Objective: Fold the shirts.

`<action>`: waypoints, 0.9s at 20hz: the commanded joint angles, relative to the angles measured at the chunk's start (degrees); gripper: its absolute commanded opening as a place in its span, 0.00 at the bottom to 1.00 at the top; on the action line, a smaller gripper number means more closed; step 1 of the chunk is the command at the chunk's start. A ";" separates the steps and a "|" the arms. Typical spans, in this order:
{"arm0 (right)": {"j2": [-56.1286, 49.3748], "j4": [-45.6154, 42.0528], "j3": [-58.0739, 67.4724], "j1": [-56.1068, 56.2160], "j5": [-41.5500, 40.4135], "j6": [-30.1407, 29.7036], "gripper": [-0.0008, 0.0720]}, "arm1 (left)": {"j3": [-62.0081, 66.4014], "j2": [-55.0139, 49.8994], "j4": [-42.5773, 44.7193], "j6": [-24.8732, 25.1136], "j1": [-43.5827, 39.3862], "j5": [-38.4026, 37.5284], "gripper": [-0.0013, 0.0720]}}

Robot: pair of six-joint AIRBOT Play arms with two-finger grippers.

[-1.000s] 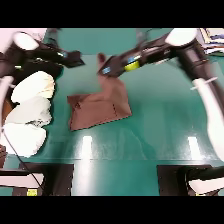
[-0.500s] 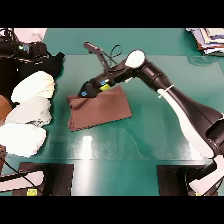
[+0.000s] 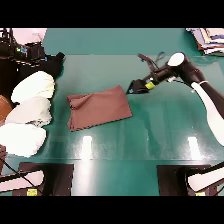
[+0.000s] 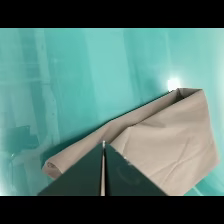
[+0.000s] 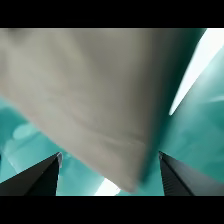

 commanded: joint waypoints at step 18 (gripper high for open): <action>-15.74 13.81 9.66 8.41 -2.21 -3.76 0.03 | 0.00 -0.02 0.00 0.02 -1.18 -1.97 0.05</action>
